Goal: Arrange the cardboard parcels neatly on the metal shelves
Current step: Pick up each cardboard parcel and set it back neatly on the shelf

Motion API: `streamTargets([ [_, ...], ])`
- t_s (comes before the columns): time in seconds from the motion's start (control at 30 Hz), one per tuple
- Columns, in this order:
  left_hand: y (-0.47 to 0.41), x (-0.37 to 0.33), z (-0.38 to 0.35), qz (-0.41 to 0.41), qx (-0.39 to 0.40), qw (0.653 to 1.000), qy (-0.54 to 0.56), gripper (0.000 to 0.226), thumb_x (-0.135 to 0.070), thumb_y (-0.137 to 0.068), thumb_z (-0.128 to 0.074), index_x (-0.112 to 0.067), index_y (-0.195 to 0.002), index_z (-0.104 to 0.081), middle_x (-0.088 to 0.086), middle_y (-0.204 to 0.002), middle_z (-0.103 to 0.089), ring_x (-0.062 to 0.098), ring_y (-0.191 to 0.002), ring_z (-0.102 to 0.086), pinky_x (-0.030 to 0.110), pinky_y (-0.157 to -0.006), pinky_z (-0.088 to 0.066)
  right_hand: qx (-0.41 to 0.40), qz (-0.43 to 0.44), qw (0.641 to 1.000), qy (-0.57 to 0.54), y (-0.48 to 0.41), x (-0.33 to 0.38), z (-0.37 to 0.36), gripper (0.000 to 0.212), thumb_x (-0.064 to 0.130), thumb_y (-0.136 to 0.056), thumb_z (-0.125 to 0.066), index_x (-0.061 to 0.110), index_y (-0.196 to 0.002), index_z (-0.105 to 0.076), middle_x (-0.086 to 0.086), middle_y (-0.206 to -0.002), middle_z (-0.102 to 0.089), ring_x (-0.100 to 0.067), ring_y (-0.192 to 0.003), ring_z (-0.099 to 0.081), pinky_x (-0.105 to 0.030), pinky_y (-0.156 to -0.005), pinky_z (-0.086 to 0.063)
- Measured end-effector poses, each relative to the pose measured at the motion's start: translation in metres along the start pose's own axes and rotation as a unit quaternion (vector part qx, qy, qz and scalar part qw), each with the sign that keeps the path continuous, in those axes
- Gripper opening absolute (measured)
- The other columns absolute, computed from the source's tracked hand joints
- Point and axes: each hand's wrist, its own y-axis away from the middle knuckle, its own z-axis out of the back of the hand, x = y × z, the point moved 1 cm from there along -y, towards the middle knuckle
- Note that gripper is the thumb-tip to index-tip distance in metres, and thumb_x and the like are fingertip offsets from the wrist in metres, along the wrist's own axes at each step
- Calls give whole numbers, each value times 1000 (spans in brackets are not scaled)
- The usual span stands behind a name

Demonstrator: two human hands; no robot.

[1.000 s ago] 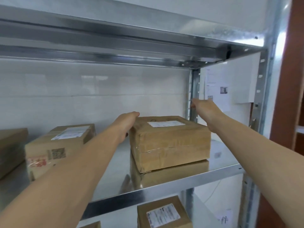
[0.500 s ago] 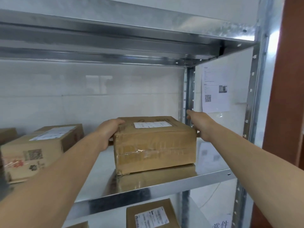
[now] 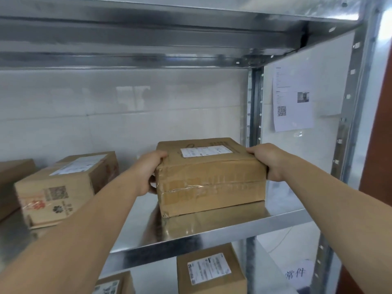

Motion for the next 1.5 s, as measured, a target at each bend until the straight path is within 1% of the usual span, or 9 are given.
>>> streamTargets([
  [0.33, -4, 2, 2, -7, 3, 1000, -11, 21, -36, -96, -52, -19, -88, -62, 4, -71, -55, 25, -72, -51, 40, -69, -52, 3, -4, 1000, -2, -10, -3, 3, 25, 25, -106, -53, 8, -116, -69, -16, -109, -75, -30, -94, -72, -49, -93, -59],
  [0.6, -6, 3, 5, 41, 9, 999, 29, 40, -54, -96, -49, -20, -93, -71, 10, -101, -72, 34, -94, -66, 45, -76, -55, 81, -41, 995, 32, -15, 4, 18, 26, 36, -106, -51, 15, -104, -66, -11, -93, -63, -27, -83, -59, -43, -74, -53],
  [0.7, -5, 9, 4, 44, 4, 998, 45, 46, -54, -99, -42, -17, -81, -64, 8, -78, -68, 29, -74, -61, 40, -72, -51, 114, -50, 992, 14, -27, 5, 22, 40, 52, -107, -42, 17, -97, -61, -8, -81, -56, -24, -71, -55, -36, -67, -51],
  [0.83, -5, 8, -3, 34, -23, 998, 38, 47, -50, -102, -43, -16, -74, -62, 3, -53, -61, 26, -60, -59, 41, -76, -54, 126, -47, 990, -47, -45, 2, 23, 61, 62, -103, -42, 9, -117, -68, -13, -101, -72, -27, -89, -68, -38, -76, -55],
  [0.9, -3, 5, -2, 36, -32, 998, 40, 45, -48, -101, -44, -16, -74, -61, 6, -62, -64, 27, -66, -60, 40, -76, -54, 137, -46, 989, -27, -51, -2, 27, 69, 68, -101, -39, 9, -117, -69, -12, -89, -69, -27, -84, -65, -38, -77, -53],
  [1.0, -2, 5, 1, 46, -34, 997, 52, 40, -52, -100, -45, -20, -87, -65, 10, -99, -69, 29, -89, -64, 39, -72, -53, 117, -57, 991, 6, -57, -8, 31, 61, 68, -102, -36, 13, -83, -55, -7, -52, -50, -24, -56, -51, -37, -69, -46],
  [1.1, -1, 7, 0, 49, -41, 996, 66, 46, -57, -101, -43, -19, -95, -68, 12, -109, -70, 32, -97, -64, 40, -75, -52, 138, -42, 989, -19, -68, -14, 27, 62, 75, -94, -43, 16, -99, -62, -13, -90, -62, -30, -89, -66, -47, -101, -51],
  [1.27, -2, 6, 1, 43, -56, 994, 85, 51, -60, -102, -37, -19, -90, -64, 12, -108, -67, 32, -102, -61, 47, -87, -48, 124, -31, 990, -58, -72, -19, 17, 75, 71, -91, -53, 12, -136, -64, -10, -113, -62, -29, -106, -61, -57, -109, -44],
  [1.5, 4, 1, -8, 36, -64, 991, 109, 54, -59, -104, -38, -17, -94, -70, 11, -87, -77, 32, -93, -66, 46, -91, -47, 160, -31, 978, -129, -68, -23, 12, 50, 59, -101, -52, 15, -112, -72, -11, -93, -76, -28, -87, -71, -36, -72, -55],
])
